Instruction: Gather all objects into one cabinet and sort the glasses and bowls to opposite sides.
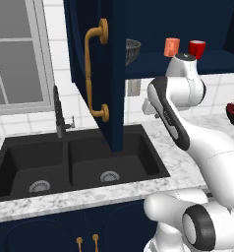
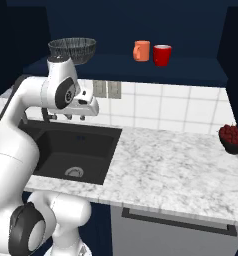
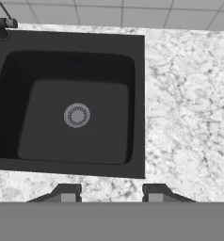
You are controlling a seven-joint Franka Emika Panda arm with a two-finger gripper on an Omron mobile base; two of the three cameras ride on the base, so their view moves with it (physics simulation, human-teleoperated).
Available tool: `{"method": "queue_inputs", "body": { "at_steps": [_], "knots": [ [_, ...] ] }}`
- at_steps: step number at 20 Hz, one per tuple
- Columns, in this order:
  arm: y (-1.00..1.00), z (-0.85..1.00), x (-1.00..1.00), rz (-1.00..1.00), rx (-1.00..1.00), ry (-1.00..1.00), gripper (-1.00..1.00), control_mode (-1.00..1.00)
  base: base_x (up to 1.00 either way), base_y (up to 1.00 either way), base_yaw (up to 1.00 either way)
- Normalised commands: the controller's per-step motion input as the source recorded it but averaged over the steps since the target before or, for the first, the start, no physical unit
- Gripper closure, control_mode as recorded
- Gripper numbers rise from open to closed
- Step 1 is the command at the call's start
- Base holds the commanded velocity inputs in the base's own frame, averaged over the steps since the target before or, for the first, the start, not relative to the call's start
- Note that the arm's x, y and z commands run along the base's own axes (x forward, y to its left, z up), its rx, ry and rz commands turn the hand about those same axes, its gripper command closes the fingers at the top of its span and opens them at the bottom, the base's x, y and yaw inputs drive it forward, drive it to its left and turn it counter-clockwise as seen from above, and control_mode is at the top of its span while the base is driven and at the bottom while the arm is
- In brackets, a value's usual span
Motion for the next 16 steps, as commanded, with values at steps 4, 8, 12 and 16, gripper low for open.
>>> {"method": "queue_inputs", "body": {
  "at_steps": [4,8,12,16],
  "knots": [
    [0.08,-0.19,0.03,0.0,0.01,-0.04,-1.0,-1.0,0.0,0.0,0.0],
    [0.0,-0.06,0.0,0.0,0.0,-0.01,-1.0,-1.0,0.0,0.0,0.0],
    [0.01,-0.01,-0.19,0.0,-0.05,-0.23,-1.0,-1.0,0.0,0.0,0.0],
    [0.0,0.51,-0.74,0.0,0.0,-0.42,-1.0,-1.0,0.0,0.0,0.0]
  ]
}}
